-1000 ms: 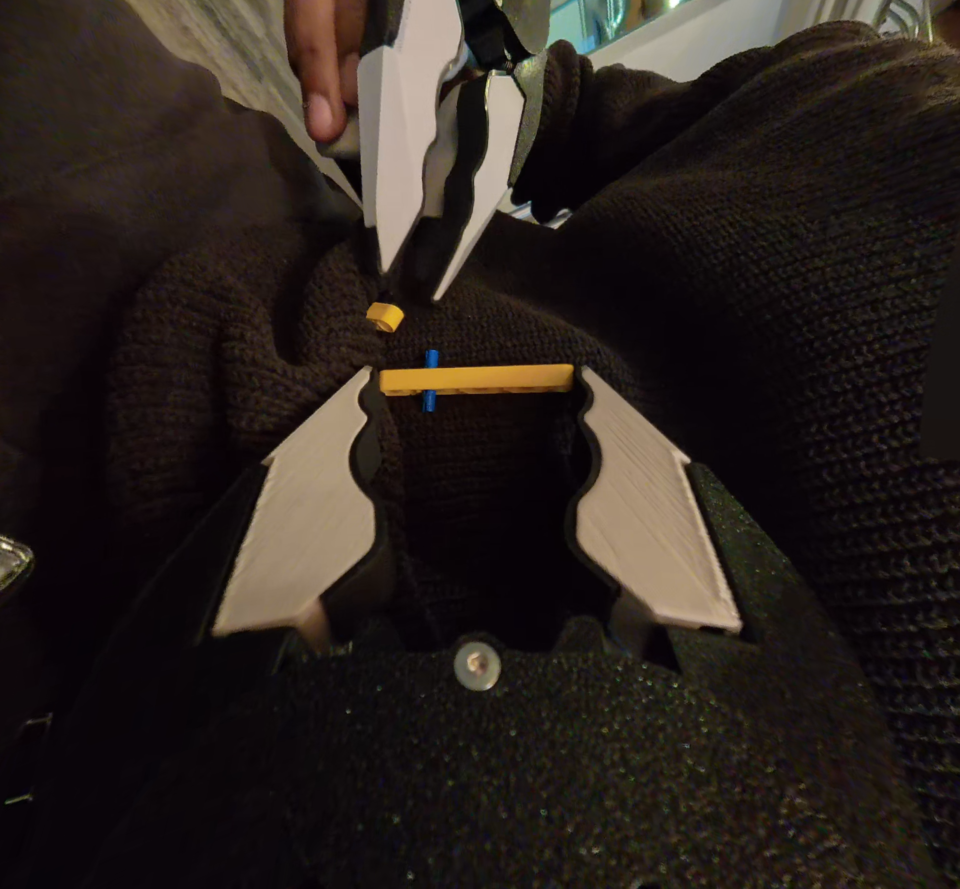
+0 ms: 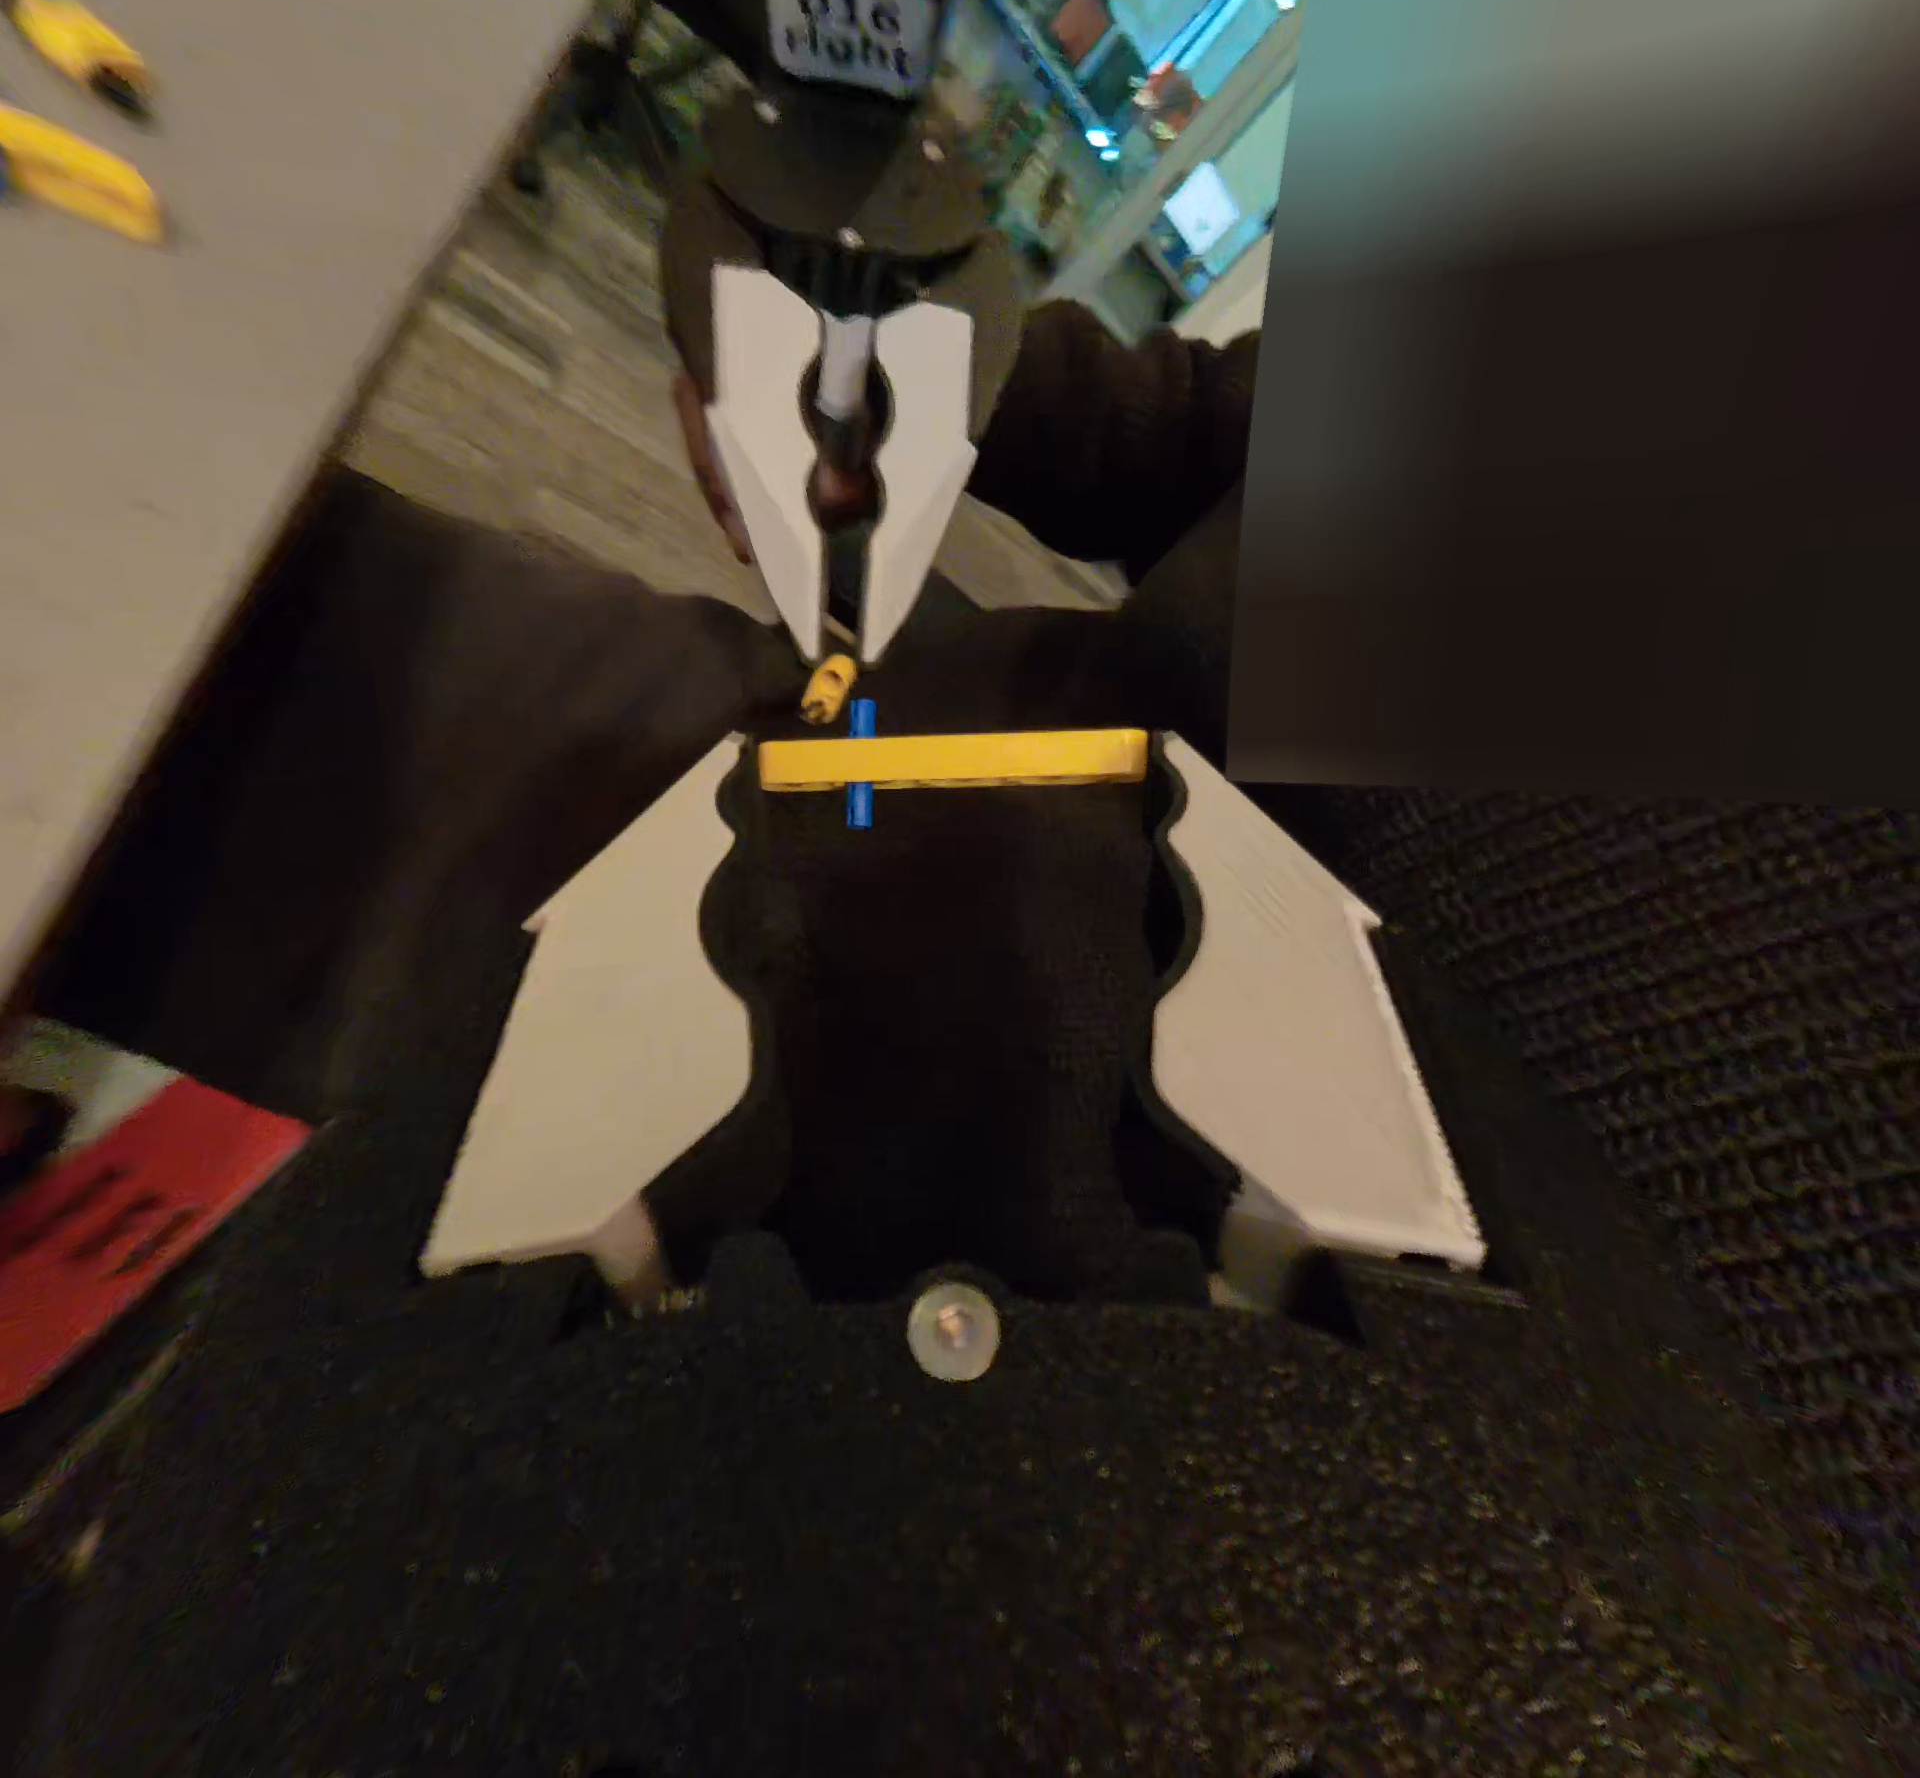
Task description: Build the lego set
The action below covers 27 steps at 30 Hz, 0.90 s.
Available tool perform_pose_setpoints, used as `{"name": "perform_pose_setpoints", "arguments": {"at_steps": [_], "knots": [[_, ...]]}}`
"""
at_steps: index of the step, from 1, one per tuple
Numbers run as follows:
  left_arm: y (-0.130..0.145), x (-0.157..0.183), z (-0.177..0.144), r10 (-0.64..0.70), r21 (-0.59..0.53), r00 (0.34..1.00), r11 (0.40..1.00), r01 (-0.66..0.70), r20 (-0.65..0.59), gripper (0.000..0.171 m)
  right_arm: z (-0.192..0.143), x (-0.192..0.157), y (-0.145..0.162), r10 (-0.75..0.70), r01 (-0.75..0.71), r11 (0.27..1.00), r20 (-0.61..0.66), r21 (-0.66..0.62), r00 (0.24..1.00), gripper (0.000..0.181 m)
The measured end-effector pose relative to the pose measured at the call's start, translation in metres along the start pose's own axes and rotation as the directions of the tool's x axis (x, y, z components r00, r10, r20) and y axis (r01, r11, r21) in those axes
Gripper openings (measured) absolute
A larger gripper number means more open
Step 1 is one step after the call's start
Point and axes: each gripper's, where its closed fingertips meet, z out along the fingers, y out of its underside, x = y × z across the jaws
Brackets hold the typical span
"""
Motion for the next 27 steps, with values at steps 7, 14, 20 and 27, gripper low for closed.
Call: {"name": "perform_pose_setpoints", "arguments": {"at_steps": [7, 14, 20, 27], "knots": [[-0.035, -0.068, -0.037, 0.349, -0.247, 0.834, 0.933, -0.264, 0.427, 0.074, -0.016, 0.026, -0.045, -0.103, 0.129, 0.984, -0.196, 0.123, 0.975, 0.007], [-0.043, -0.117, -0.041, 0.497, -0.484, 0.749, 0.832, -0.27, 0.437, 0.074, -0.025, 0.052, -0.074, -0.091, 0.179, 0.954, -0.336, 0.24, 0.938, 0.007], [-0.046, -0.131, -0.039, 0.501, -0.525, 0.772, 0.81, -0.26, 0.391, 0.074, -0.023, 0.054, -0.074, -0.046, 0.152, 0.94, -0.328, 0.305, 0.944, 0.007], [-0.061, -0.138, -0.051, 0.486, -0.466, 0.71, 0.849, -0.248, 0.509, 0.077, -0.031, 0.067, -0.077, 0.011, 0.139, 0.919, -0.376, 0.368, 0.926, 0.007]]}}
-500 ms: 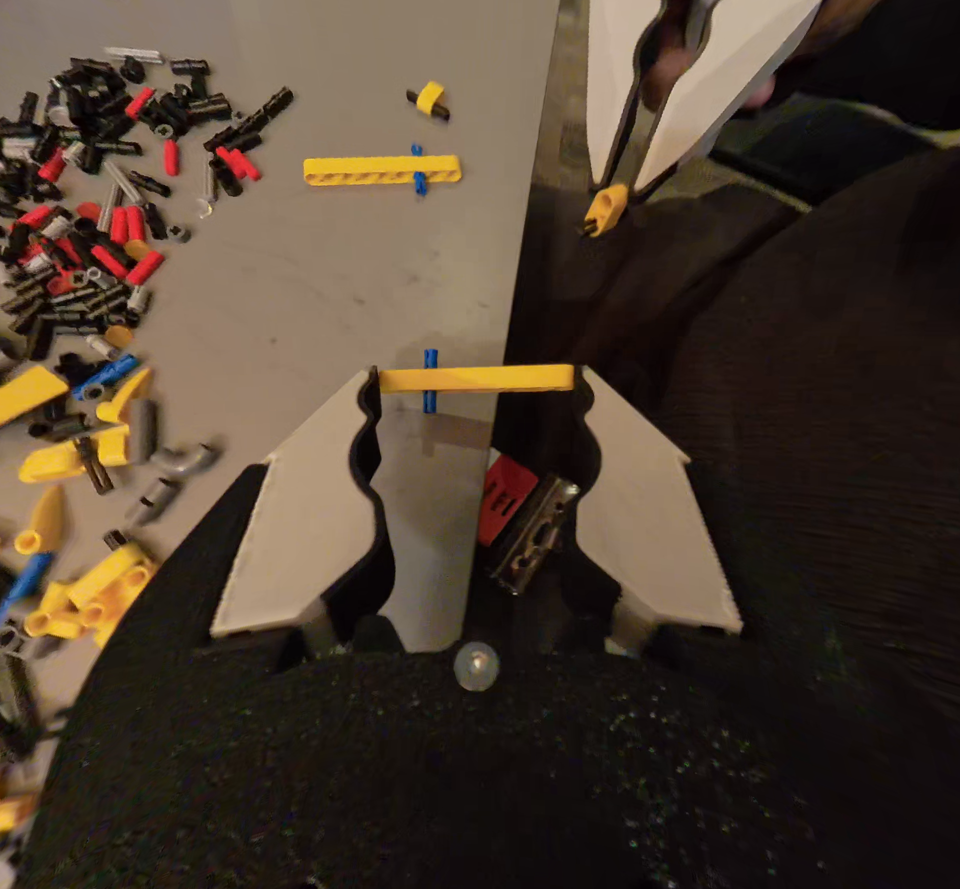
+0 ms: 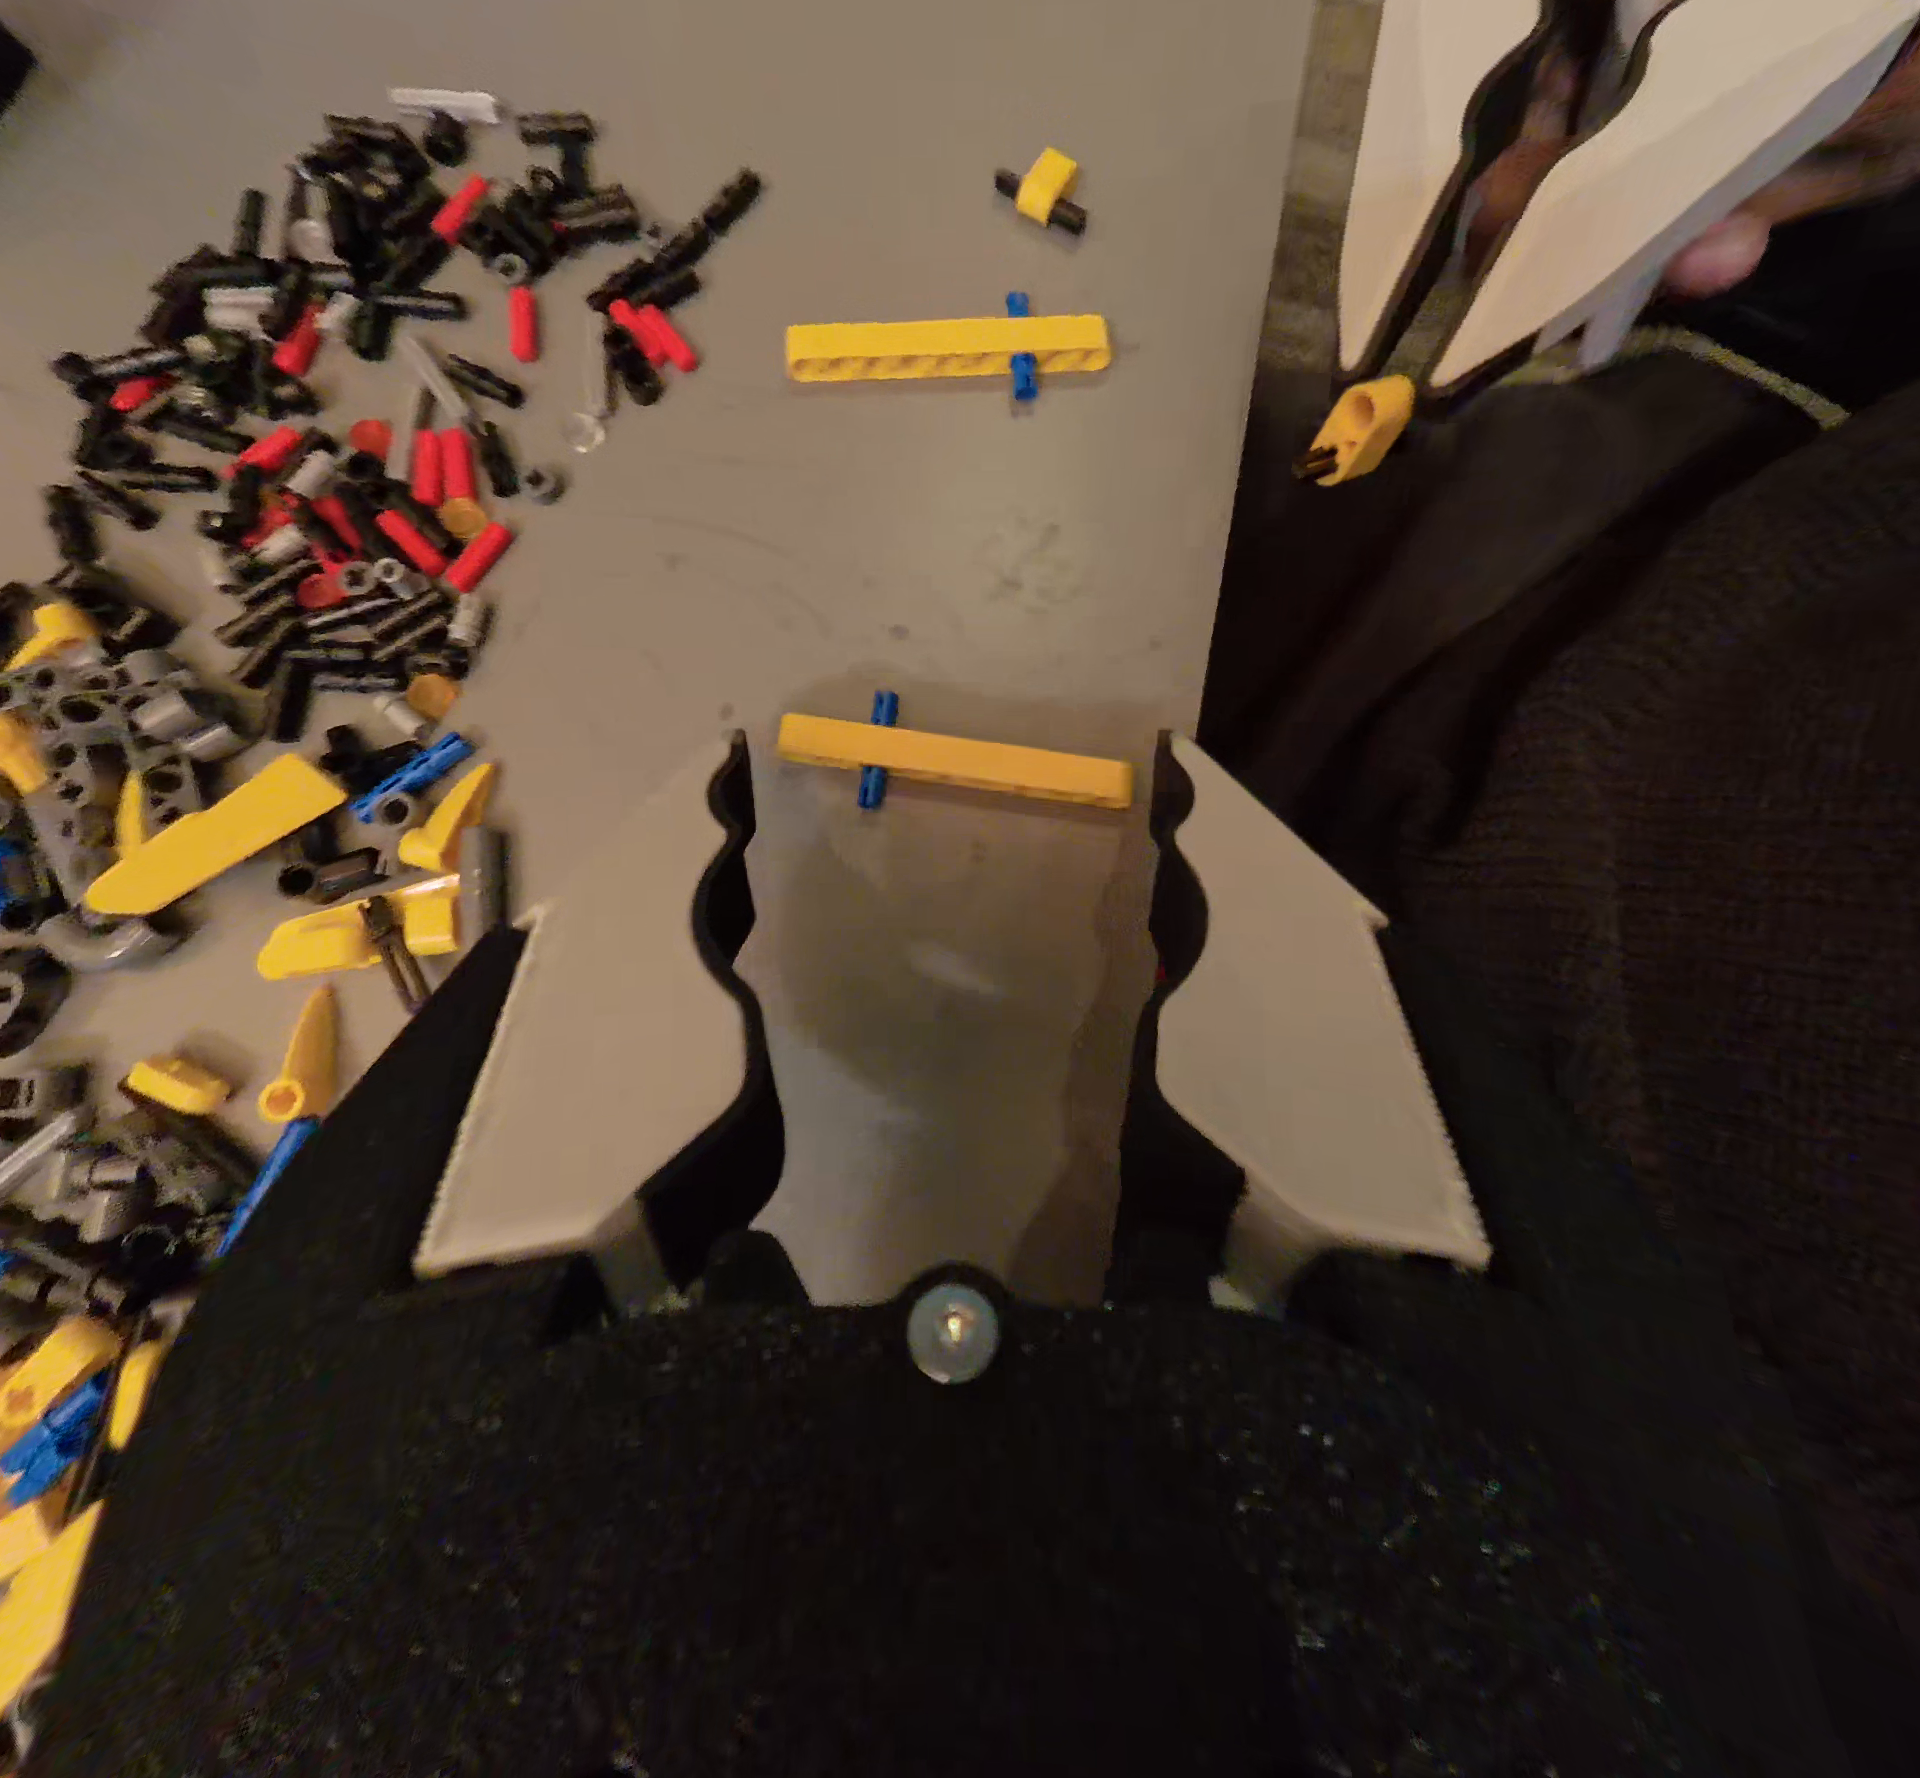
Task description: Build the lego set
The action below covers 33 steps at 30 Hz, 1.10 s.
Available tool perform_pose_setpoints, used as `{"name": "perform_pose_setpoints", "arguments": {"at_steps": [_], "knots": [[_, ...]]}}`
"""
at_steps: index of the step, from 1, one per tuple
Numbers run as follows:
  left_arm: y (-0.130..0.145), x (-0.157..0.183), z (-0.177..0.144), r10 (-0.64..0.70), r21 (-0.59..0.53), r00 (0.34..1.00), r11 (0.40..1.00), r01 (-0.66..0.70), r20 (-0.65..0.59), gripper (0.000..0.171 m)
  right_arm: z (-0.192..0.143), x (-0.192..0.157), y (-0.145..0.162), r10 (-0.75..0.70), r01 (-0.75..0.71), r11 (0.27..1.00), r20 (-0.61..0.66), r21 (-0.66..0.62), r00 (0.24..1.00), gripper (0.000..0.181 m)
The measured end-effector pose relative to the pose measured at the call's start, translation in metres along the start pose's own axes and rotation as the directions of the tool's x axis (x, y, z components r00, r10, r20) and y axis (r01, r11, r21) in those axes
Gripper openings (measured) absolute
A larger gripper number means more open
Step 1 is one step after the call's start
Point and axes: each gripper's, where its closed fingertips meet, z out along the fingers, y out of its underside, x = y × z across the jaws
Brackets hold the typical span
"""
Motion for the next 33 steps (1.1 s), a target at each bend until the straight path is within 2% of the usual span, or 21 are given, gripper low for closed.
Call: {"name": "perform_pose_setpoints", "arguments": {"at_steps": [5, 7, 9, 11, 13, 18, 21, 22, 24, 27, 30, 33], "knots": [[-0.021, -0.001, -0.018, -0.076, 0.151, 0.996, 0.986, 0.07, 0.039, 0.077, 0.001, 0.005, -0.019, 0.101, -0.104, 0.987, 0.028, 0.124, 0.994, 0.007], [-0.037, 0.016, -0.028, -0.11, 0.263, 0.992, 0.957, 0.124, -0.068, 0.077, 0.002, 0.005, -0.024, 0.135, -0.143, 0.978, 0.061, 0.153, 0.989, 0.007], [-0.053, 0.047, -0.04, -0.108, 0.356, 0.952, 0.911, 0.21, -0.286, 0.077, 0.003, 0.003, -0.03, 0.177, -0.194, 0.964, 0.104, 0.18, 0.979, 0.007], [-0.059, 0.058, -0.039, -0.167, 0.356, 0.904, 0.879, 0.317, -0.394, 0.076, 0.005, 0.001, -0.035, 0.225, -0.251, 0.947, 0.146, 0.199, 0.963, 0.007], [-0.06, 0.063, -0.033, -0.196, 0.353, 0.883, 0.863, 0.363, -0.427, 0.072, 0.008, 0.0, -0.04, 0.246, -0.28, 0.934, 0.166, 0.223, 0.955, 0.006], [-0.07, 0.051, -0.032, -0.268, 0.441, 0.869, 0.777, 0.45, -0.415, 0.024, 0.02, -0.007, -0.042, 0.226, -0.258, 0.935, 0.151, 0.244, 0.962, 0.006], [-0.072, 0.05, -0.036, -0.281, 0.447, 0.842, 0.747, 0.493, -0.46, 0.019, 0.023, -0.009, -0.042, 0.214, -0.243, 0.936, 0.135, 0.256, 0.967, 0.007], [-0.07, 0.047, -0.037, -0.291, 0.452, 0.845, 0.742, 0.496, -0.449, 0.011, 0.023, -0.009, -0.042, 0.214, -0.241, 0.936, 0.13, 0.256, 0.968, 0.006], [-0.068, 0.043, -0.039, -0.295, 0.465, 0.854, 0.738, 0.489, -0.429, 0.01, 0.022, -0.006, -0.04, 0.206, -0.228, 0.94, 0.11, 0.252, 0.972, 0.0], [-0.061, 0.04, -0.039, -0.286, 0.461, 0.877, 0.764, 0.451, -0.385, 0.009, 0.021, -0.003, -0.037, 0.176, -0.188, 0.953, 0.072, 0.239, 0.982, 0.0], [-0.052, 0.039, -0.032, -0.253, 0.437, 0.923, 0.823, 0.363, -0.29, 0.009, 0.022, -0.004, -0.036, 0.129, -0.135, 0.968, 0.044, 0.21, 0.991, 0.0], [-0.046, 0.042, -0.025, -0.172, 0.4, 0.97, 0.887, 0.229, -0.174, 0.009, 0.029, -0.003, -0.029, 0.092, -0.093, 0.99, 0.014, 0.11, 0.996, 0.014]]}}
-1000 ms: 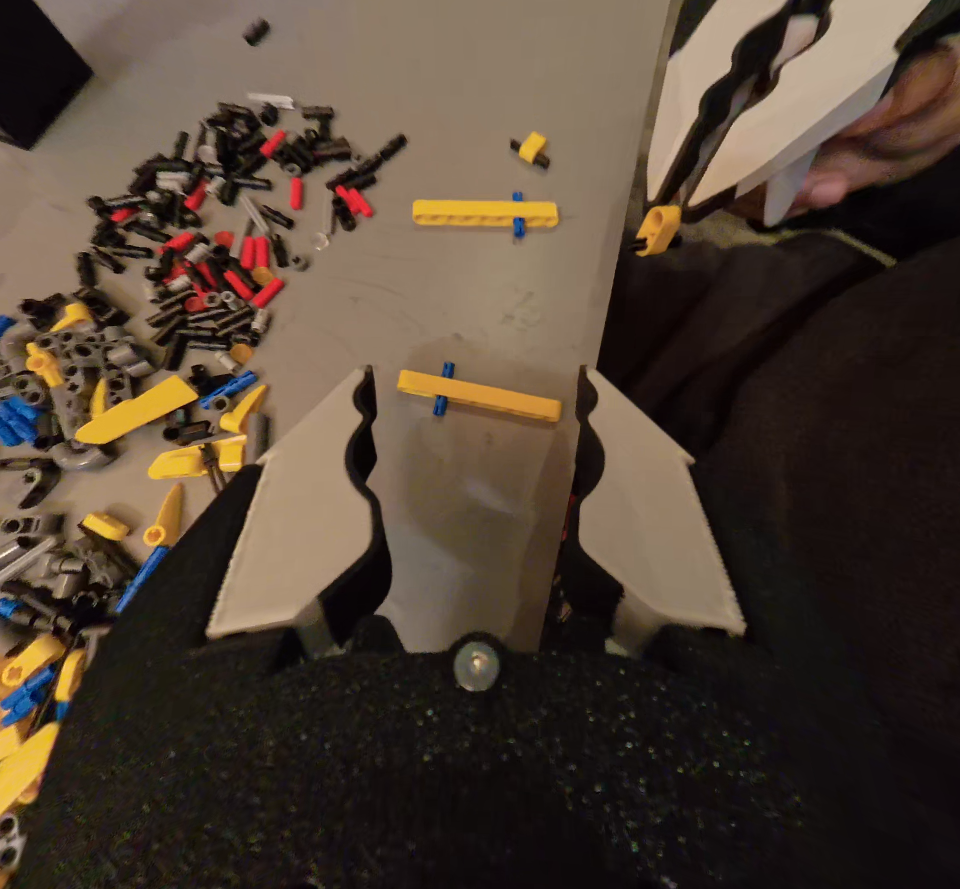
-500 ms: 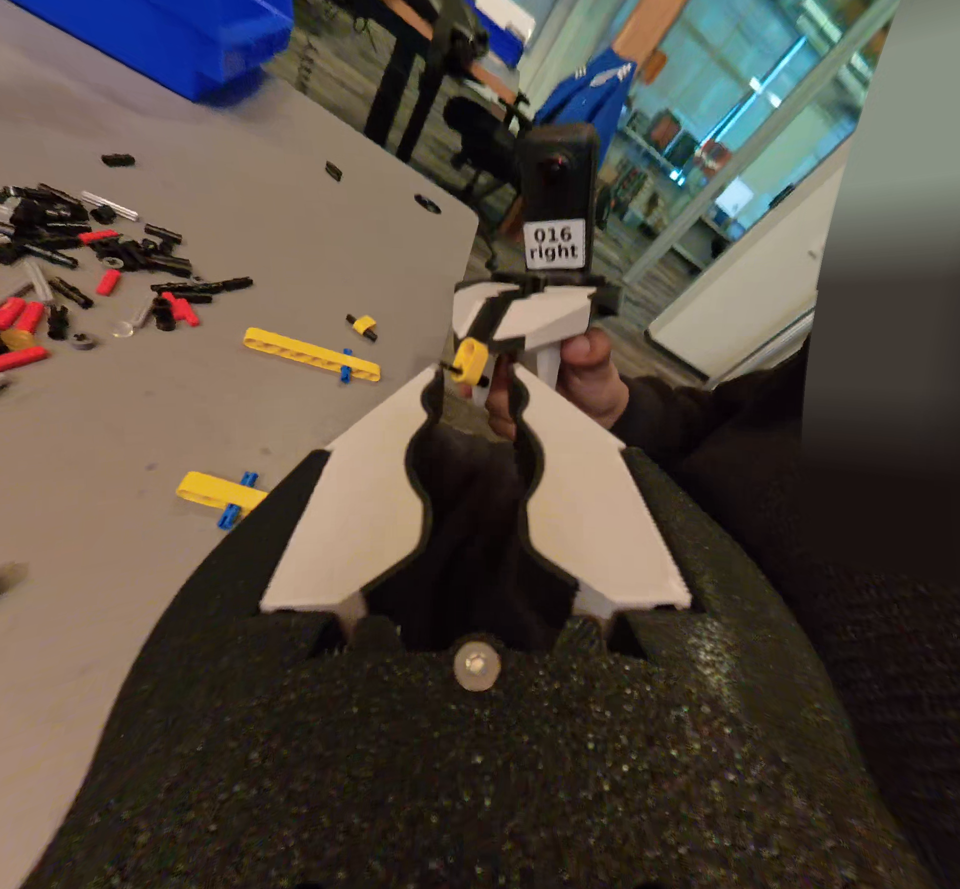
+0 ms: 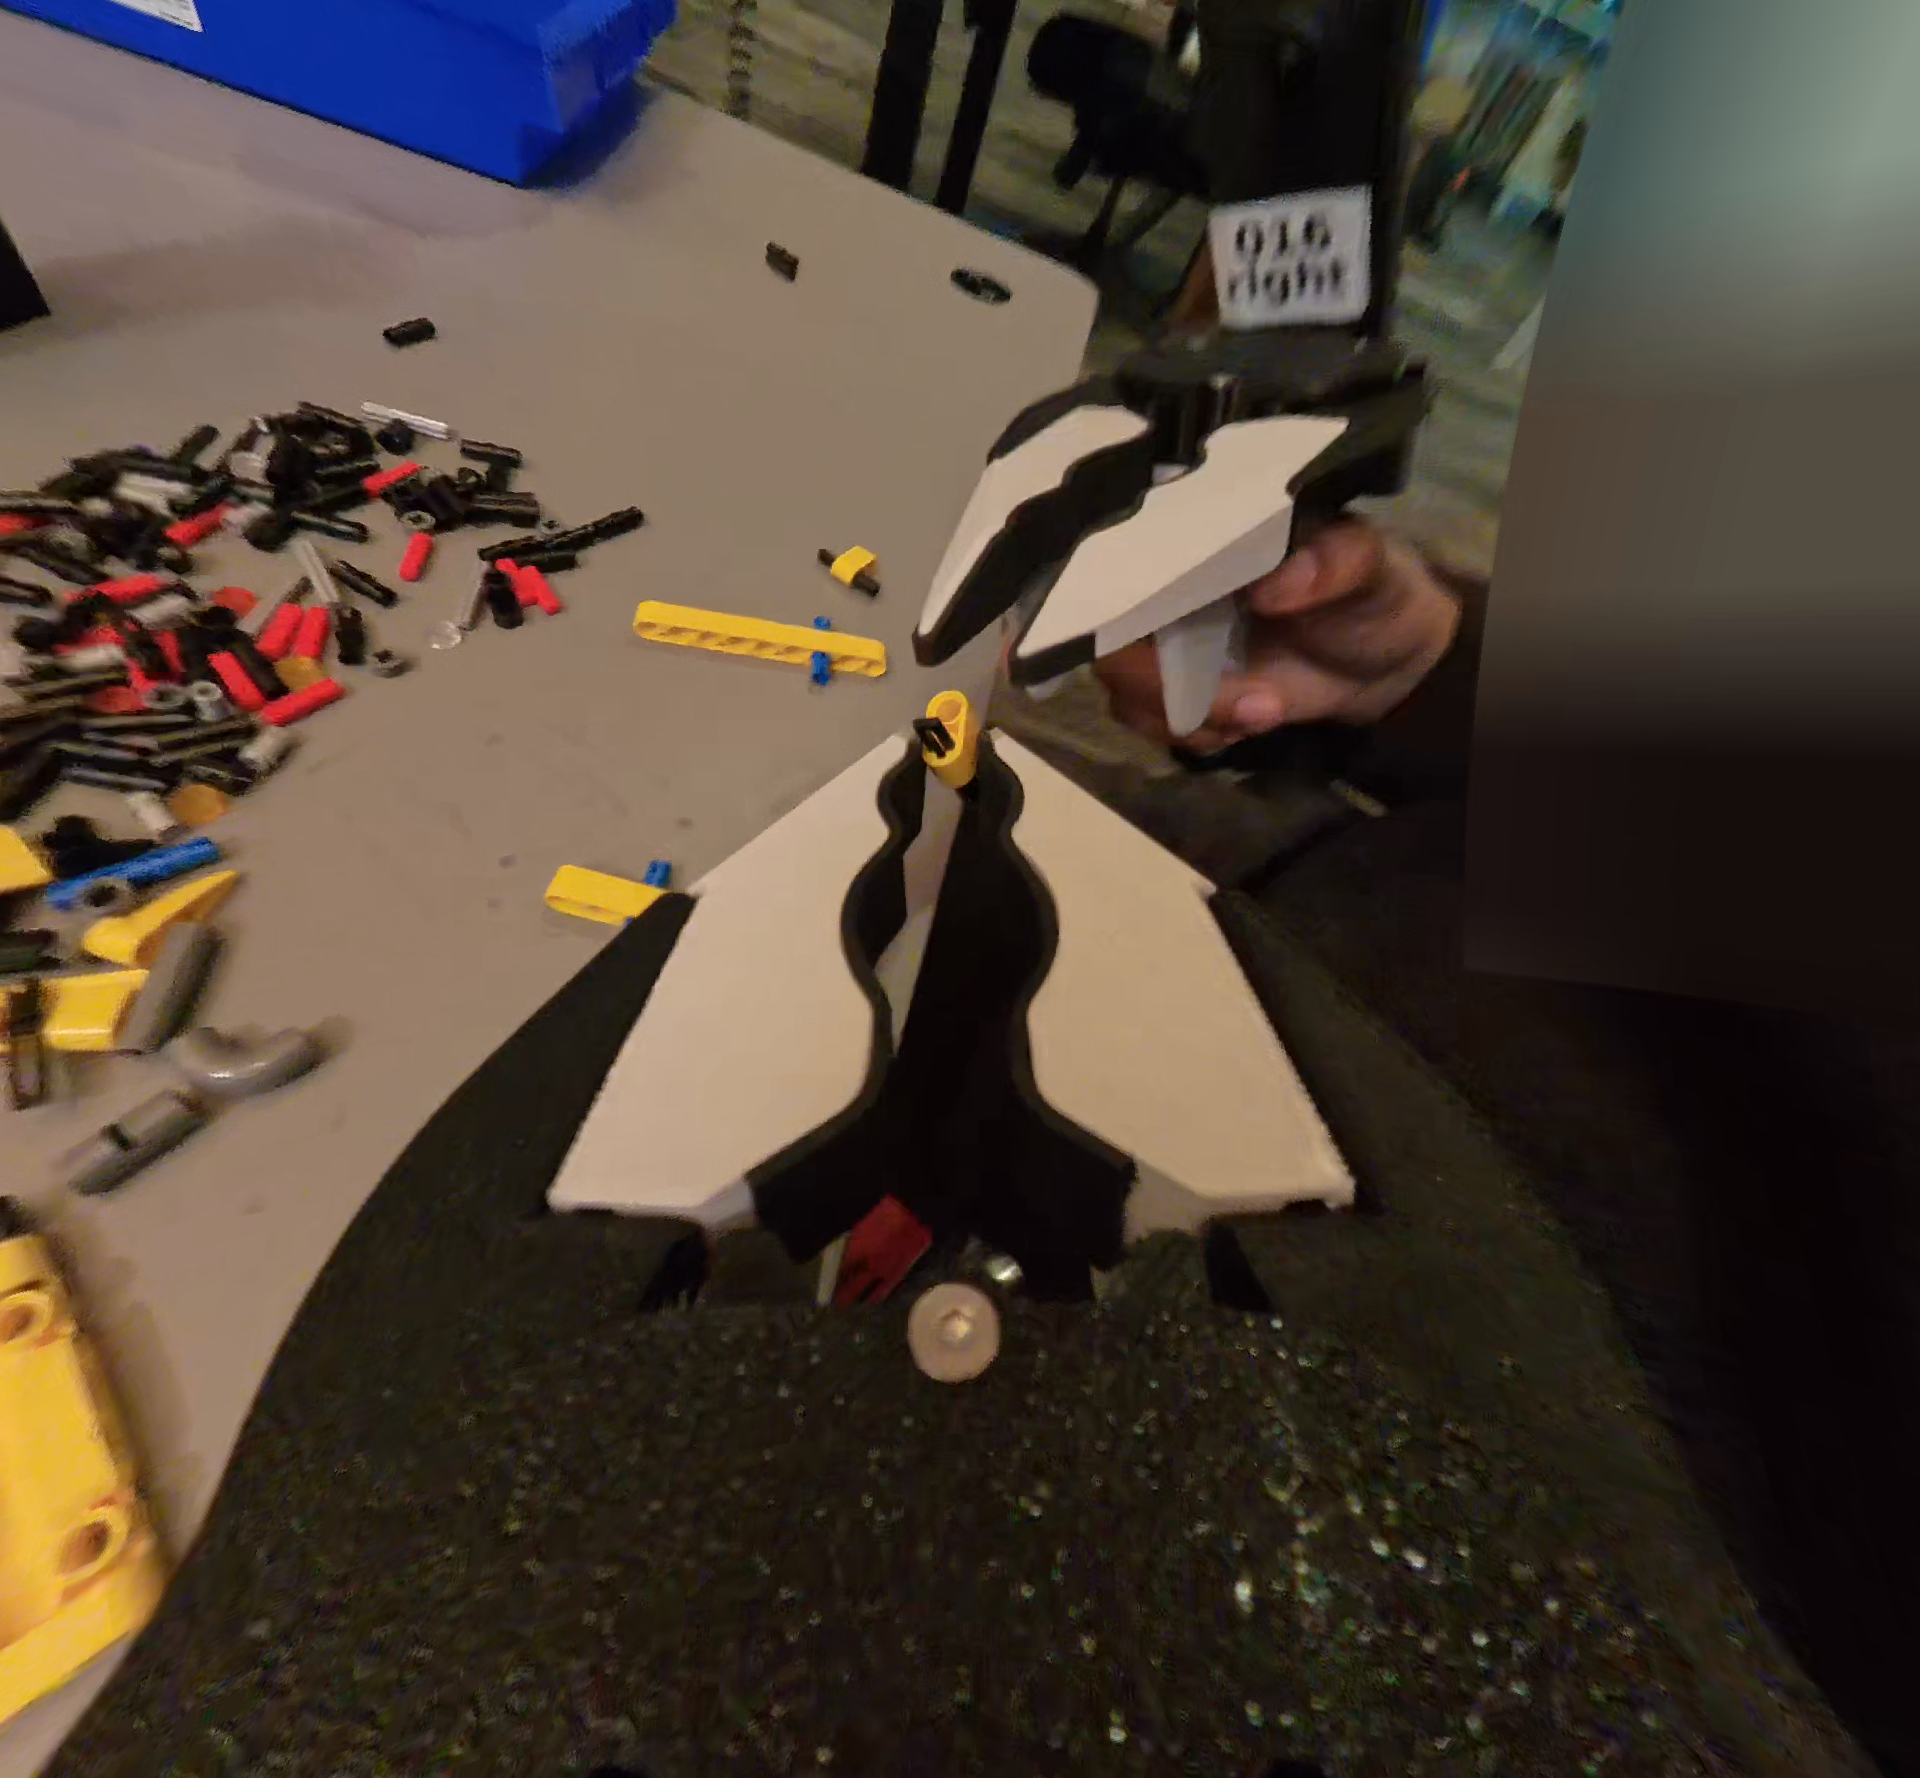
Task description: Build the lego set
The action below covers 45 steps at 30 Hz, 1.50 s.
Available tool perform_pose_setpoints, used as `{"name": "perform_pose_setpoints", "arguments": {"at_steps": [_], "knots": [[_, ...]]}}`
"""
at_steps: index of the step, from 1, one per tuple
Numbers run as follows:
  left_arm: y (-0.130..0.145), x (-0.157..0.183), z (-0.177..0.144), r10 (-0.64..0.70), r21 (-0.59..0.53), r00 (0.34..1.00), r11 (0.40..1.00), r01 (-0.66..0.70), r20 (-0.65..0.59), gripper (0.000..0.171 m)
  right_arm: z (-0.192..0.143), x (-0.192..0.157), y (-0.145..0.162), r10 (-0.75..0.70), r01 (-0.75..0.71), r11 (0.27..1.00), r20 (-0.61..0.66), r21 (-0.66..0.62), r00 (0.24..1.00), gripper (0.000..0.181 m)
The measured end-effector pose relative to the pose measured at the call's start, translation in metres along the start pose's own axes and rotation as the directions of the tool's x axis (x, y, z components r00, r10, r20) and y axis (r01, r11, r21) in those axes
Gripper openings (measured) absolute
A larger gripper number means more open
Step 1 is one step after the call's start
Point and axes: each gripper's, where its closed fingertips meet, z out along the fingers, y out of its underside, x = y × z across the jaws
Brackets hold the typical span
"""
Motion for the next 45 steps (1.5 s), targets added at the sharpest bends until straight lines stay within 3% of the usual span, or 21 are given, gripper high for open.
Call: {"name": "perform_pose_setpoints", "arguments": {"at_steps": [3, 6, 8, 13, 14, 18, 21, 24, 28, 34, 37, 40, 43, 45], "knots": [[0.006, -0.007, 0.002, 0.166, -0.073, 0.979, 0.985, -0.158, 0.121, 0.009, 0.006, -0.001, 0.013, 0.011, -0.009, 0.993, 0.014, -0.121, 1.0, 0.018], [0.01, -0.011, 0.003, 0.304, -0.139, 0.929, 0.95, -0.28, 0.213, 0.009, 0.009, 0.001, 0.013, 0.11, -0.106, 0.987, 0.027, -0.12, 0.994, 0.025], [0.013, -0.011, 0.006, 0.342, -0.17, 0.91, 0.936, -0.308, 0.233, 0.009, 0.011, 0.005, 0.01, 0.141, -0.14, 0.986, 0.008, -0.089, 0.99, 0.025], [0.02, -0.02, 0.009, 0.438, -0.268, 0.844, 0.892, -0.365, 0.309, 0.009, 0.013, 0.018, 0.024, 0.044, -0.067, 0.981, -0.127, -0.183, 0.991, 0.023], [0.019, -0.021, 0.009, 0.453, -0.275, 0.831, 0.885, -0.376, 0.323, 0.01, 0.012, 0.019, 0.025, 0.033, -0.061, 0.979, -0.144, -0.193, 0.989, 0.014], [0.015, -0.02, 0.009, 0.43, -0.242, 0.835, 0.9, -0.363, 0.344, 0.011, 0.008, 0.022, 0.022, 0.029, -0.062, 0.979, -0.166, -0.194, 0.986, 0.012], [0.006, -0.025, 0.003, 0.362, -0.168, 0.852, 0.932, -0.321, 0.379, 0.019, 0.003, 0.018, 0.008, 0.022, -0.036, 0.994, -0.132, -0.104, 0.991, 0.004], [0.0, -0.016, 0.001, 0.174, -0.042, 0.948, 0.985, -0.169, 0.267, 0.02, -0.004, 0.008, -0.011, 0.021, -0.02, 0.999, -0.07, 0.027, 0.997, 0.004], [-0.011, 0.001, -0.002, -0.091, 0.107, 0.996, 0.99, 0.089, 0.017, 0.021, -0.004, 0.006, -0.005, 0.011, -0.01, 1.0, -0.056, 0.006, 0.998, 0.004], [-0.024, 0.009, -0.017, -0.35, 0.171, 0.889, 0.896, 0.409, -0.296, 0.02, -0.007, -0.006, -0.007, -0.199, 0.199, 0.98, -0.063, -0.001, 0.978, 0.004], [-0.023, 0.008, -0.02, -0.362, 0.187, 0.875, 0.881, 0.434, -0.322, 0.003, -0.007, -0.014, -0.008, -0.244, 0.244, 0.97, -0.041, 0.001, 0.969, 0.004], [-0.026, 0.01, -0.022, -0.378, 0.184, 0.854, 0.868, 0.462, -0.359, 0.003, -0.008, -0.018, -0.01, -0.232, 0.232, 0.972, -0.014, 0.021, 0.973, 0.004], [-0.027, 0.014, -0.024, -0.392, 0.177, 0.828, 0.854, 0.49, -0.401, 0.007, -0.008, -0.019, -0.011, -0.238, 0.239, 0.97, -0.011, 0.04, 0.971, 0.004], [-0.033, 0.02, -0.03, -0.43, 0.154, 0.745, 0.806, 0.571, -0.51, 0.02, -0.009, -0.021, -0.014, -0.26, 0.26, 0.964, -0.011, 0.059, 0.966, 0.004]]}}
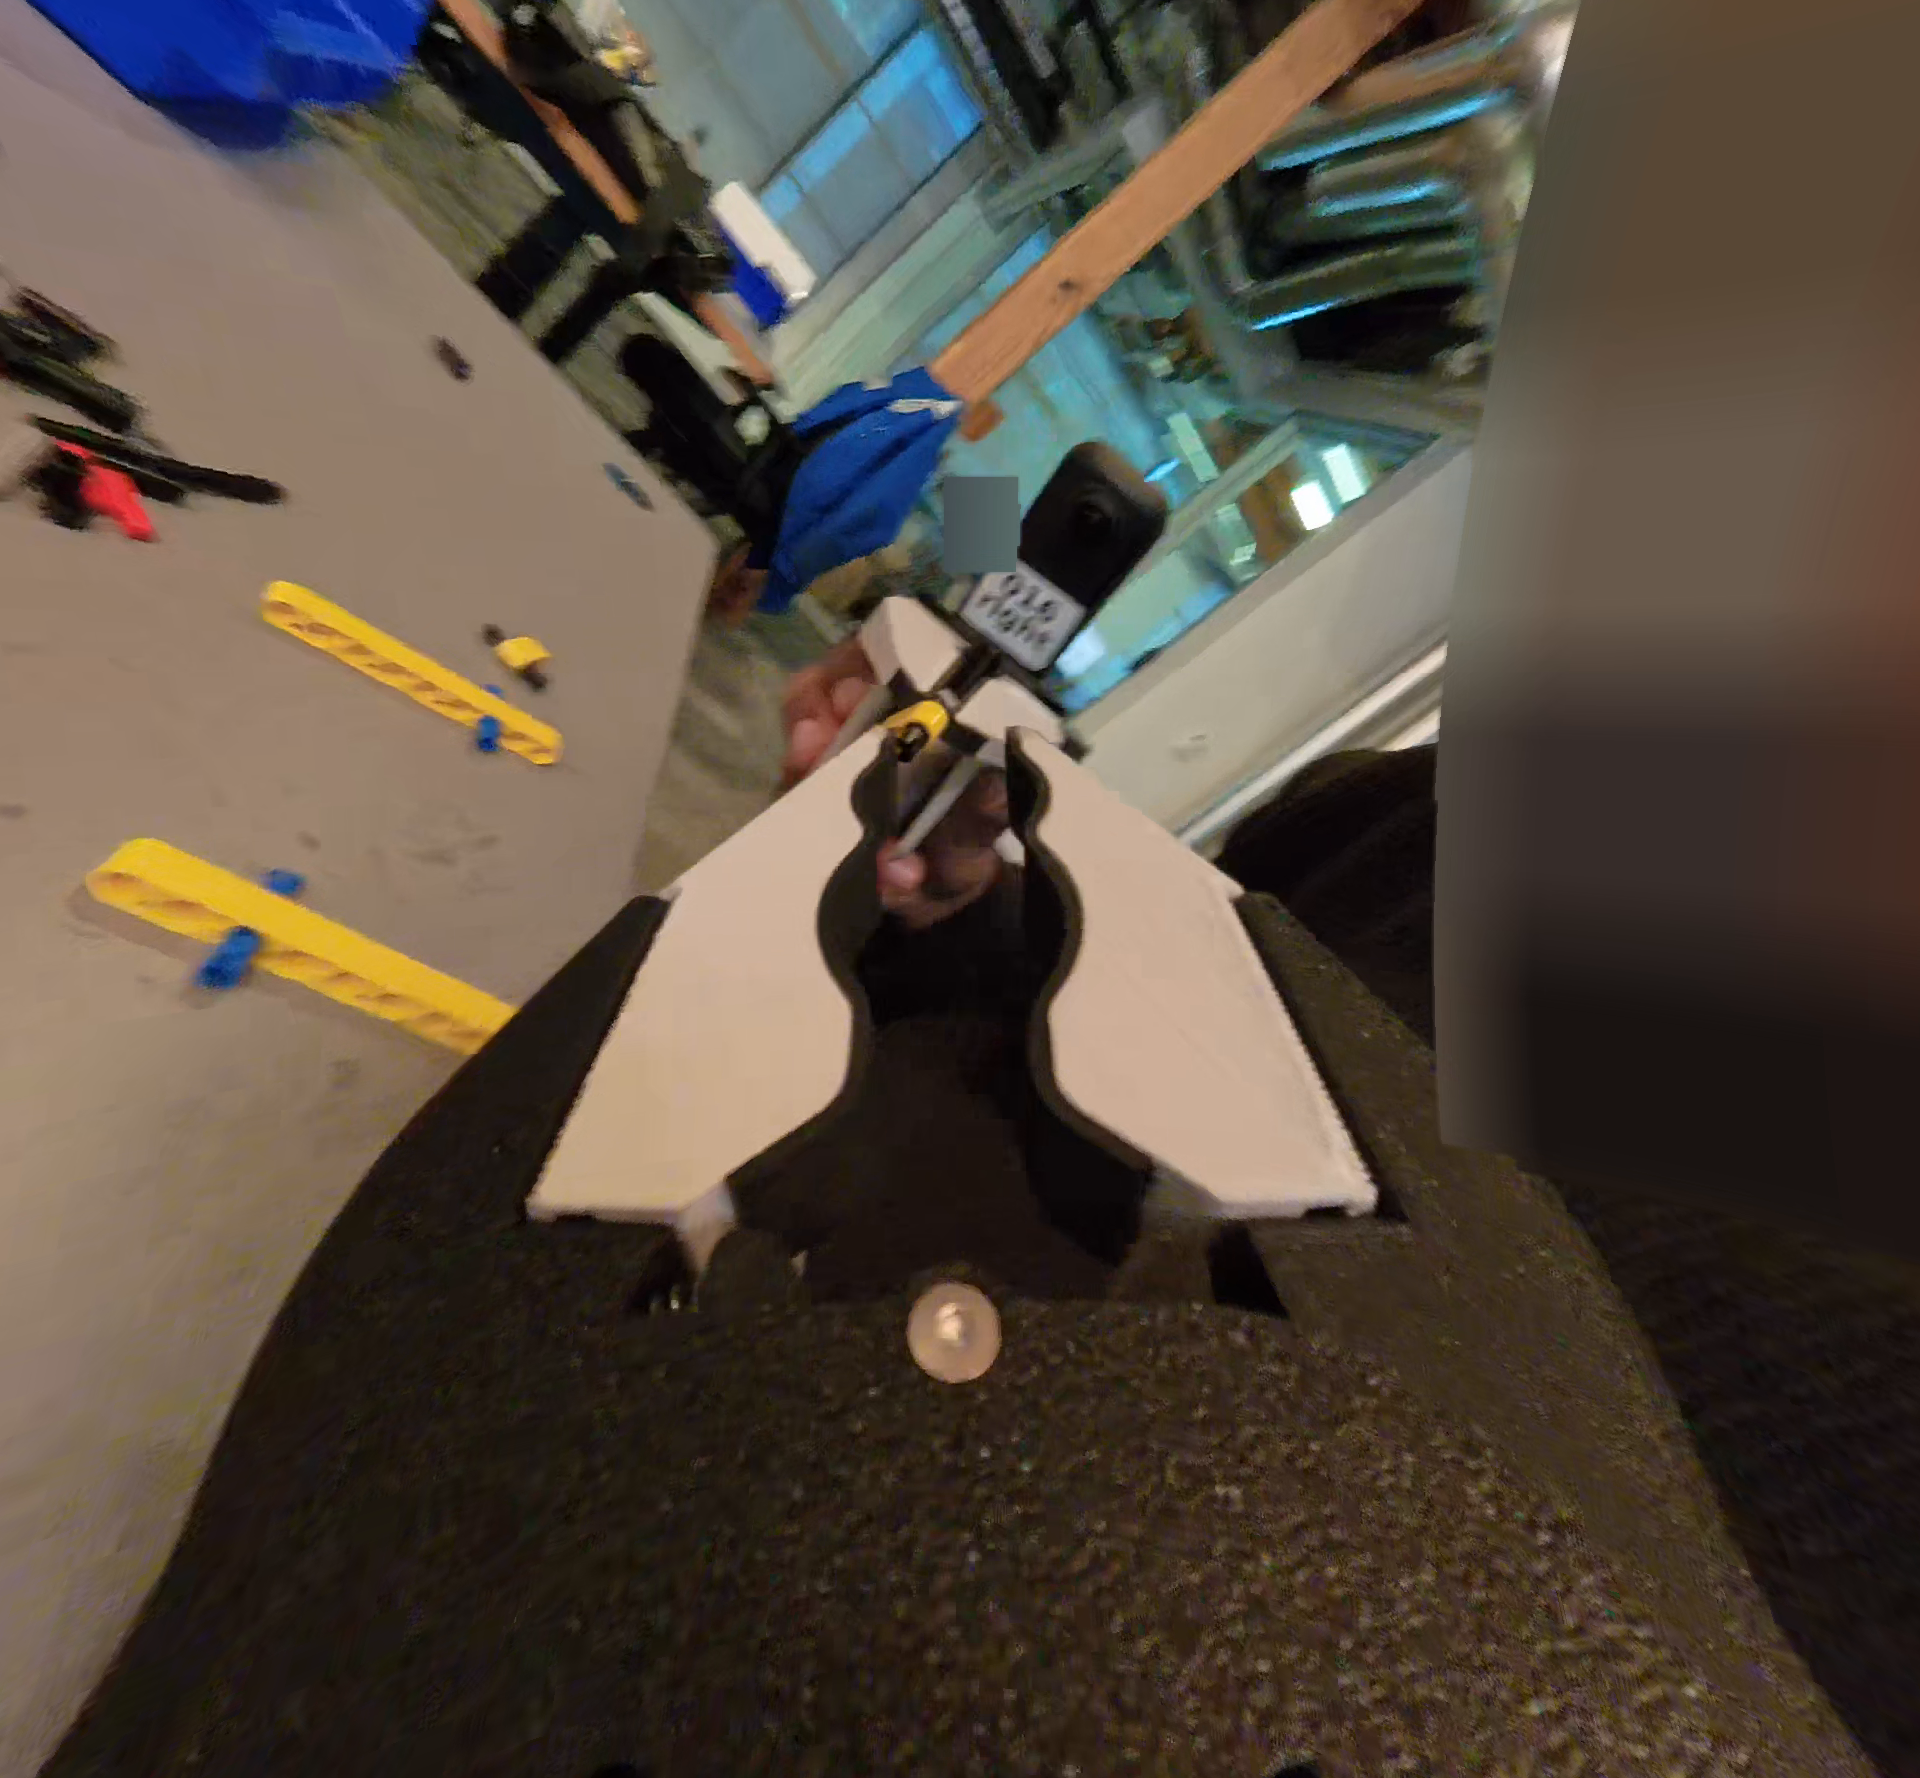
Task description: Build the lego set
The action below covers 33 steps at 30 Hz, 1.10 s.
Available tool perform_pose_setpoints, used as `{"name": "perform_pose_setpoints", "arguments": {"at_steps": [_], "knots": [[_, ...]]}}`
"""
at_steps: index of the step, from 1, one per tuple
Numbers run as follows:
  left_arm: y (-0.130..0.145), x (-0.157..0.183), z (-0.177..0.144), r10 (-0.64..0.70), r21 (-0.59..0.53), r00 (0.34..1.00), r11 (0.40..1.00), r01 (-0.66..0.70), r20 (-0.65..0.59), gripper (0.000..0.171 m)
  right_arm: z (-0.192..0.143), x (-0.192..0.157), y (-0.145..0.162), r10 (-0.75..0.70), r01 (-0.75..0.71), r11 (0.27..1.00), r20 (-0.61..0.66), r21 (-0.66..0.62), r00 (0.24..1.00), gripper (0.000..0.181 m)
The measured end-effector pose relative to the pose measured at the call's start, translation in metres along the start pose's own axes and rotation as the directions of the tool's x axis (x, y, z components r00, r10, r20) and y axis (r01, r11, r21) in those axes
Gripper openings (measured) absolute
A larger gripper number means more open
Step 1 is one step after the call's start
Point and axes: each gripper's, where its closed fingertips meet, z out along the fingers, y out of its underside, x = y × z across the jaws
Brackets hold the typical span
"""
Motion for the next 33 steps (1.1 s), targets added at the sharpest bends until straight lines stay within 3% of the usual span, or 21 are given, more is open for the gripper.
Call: {"name": "perform_pose_setpoints", "arguments": {"at_steps": [2, 7, 13, 16, 18, 20, 24, 26, 30, 33], "knots": [[-0.001, 0.006, -0.001, -0.074, 0.016, 0.994, 0.997, 0.075, -0.079, 0.022, -0.001, -0.005, -0.003, -0.036, 0.036, 0.999, 0.015, 0.019, 0.999, 0.004], [0.006, 0.009, 0.005, -0.1, -0.022, 0.989, 0.995, 0.098, -0.106, 0.017, 0.0, -0.015, -0.006, -0.185, 0.185, 0.983, 0.013, 0.02, 0.983, 0.004], [0.009, 0.004, 0.0, 0.026, -0.055, 0.999, 0.998, -0.027, -0.019, 0.006, 0.002, -0.016, 0.003, -0.297, 0.296, 0.953, -0.001, -0.062, 0.955, 0.005], [0.007, -0.006, -0.002, 0.172, -0.066, 0.98, 0.984, -0.166, 0.096, 0.006, 0.004, -0.006, 0.008, -0.209, 0.205, 0.972, -0.023, -0.112, 0.978, 0.005], [0.005, -0.011, -0.004, 0.291, -0.086, 0.942, 0.956, -0.28, 0.169, 0.006, 0.004, 0.003, 0.013, -0.059, 0.053, 0.989, -0.036, -0.141, 0.998, 0.024], [0.002, -0.012, -0.006, 0.413, -0.114, 0.88, 0.911, -0.397, 0.235, 0.006, 0.006, 0.005, 0.017, 0.131, -0.129, 0.978, -0.001, -0.166, 0.991, 0.04], [0.006, -0.007, -0.005, 0.613, -0.2, 0.743, 0.79, -0.579, 0.269, 0.006, 0.007, 0.001, 0.007, 0.385, -0.37, 0.919, 0.113, -0.135, 0.916, 0.041], [0.011, -0.003, -0.002, 0.615, -0.209, 0.752, 0.788, -0.579, 0.239, 0.006, 0.007, -0.002, 0.005, 0.375, -0.357, 0.925, 0.152, -0.132, 0.915, 0.034], [0.012, 0.001, 0.001, 0.534, -0.157, 0.827, 0.845, -0.512, 0.177, 0.006, 0.006, -0.008, 0.004, 0.242, -0.221, 0.966, 0.172, -0.132, 0.955, 0.017], [0.013, 0.002, 0.001, 0.527, -0.149, 0.834, 0.849, -0.507, 0.162, 0.006, 0.005, -0.01, 0.004, 0.203, -0.176, 0.972, 0.177, -0.157, 0.963, 0.013]]}}
